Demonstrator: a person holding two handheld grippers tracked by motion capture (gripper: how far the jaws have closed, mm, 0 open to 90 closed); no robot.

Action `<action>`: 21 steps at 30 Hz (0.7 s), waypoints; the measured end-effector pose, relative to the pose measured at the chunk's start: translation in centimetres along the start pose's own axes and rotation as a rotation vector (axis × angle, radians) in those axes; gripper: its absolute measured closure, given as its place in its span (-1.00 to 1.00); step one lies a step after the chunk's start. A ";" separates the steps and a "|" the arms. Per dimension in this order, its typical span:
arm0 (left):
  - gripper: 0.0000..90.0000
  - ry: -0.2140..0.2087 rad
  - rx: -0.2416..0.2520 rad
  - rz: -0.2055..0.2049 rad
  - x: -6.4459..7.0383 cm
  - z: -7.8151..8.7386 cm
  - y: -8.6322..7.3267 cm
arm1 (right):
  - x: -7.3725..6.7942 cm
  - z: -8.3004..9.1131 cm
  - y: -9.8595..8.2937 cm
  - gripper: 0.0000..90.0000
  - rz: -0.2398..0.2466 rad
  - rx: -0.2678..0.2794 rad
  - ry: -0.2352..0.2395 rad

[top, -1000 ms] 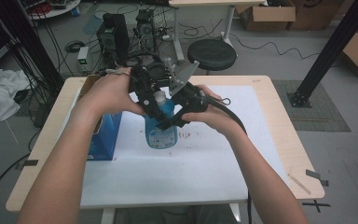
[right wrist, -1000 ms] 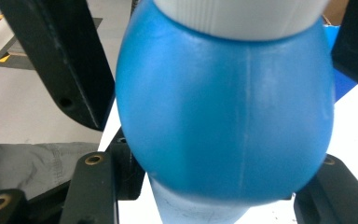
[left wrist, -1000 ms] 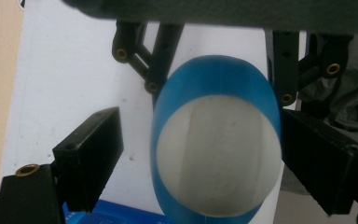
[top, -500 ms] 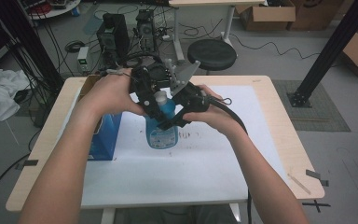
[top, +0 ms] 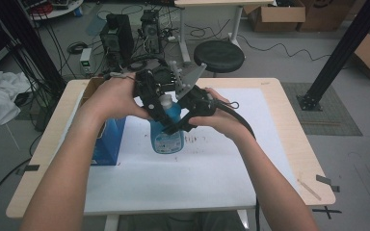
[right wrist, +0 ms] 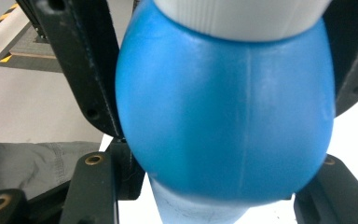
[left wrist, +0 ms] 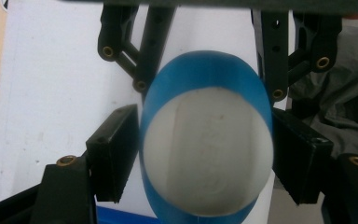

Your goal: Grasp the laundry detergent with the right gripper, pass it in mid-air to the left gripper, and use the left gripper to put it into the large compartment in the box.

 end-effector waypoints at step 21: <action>-0.15 -0.003 0.003 -0.014 0.0 -0.1 0.0 | -0.1 -0.1 -0.2 -0.02 -0.012 0.003 0.015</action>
Point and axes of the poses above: each handheld gripper's, and its own axes: z roughly backward along the jaws, y roughly out of its top, x roughly to its right, the point moved 6 cm from there along -z, roughly forward along the jaws, and after that the axes turned 1 degree about y, right-handed, at the moved point
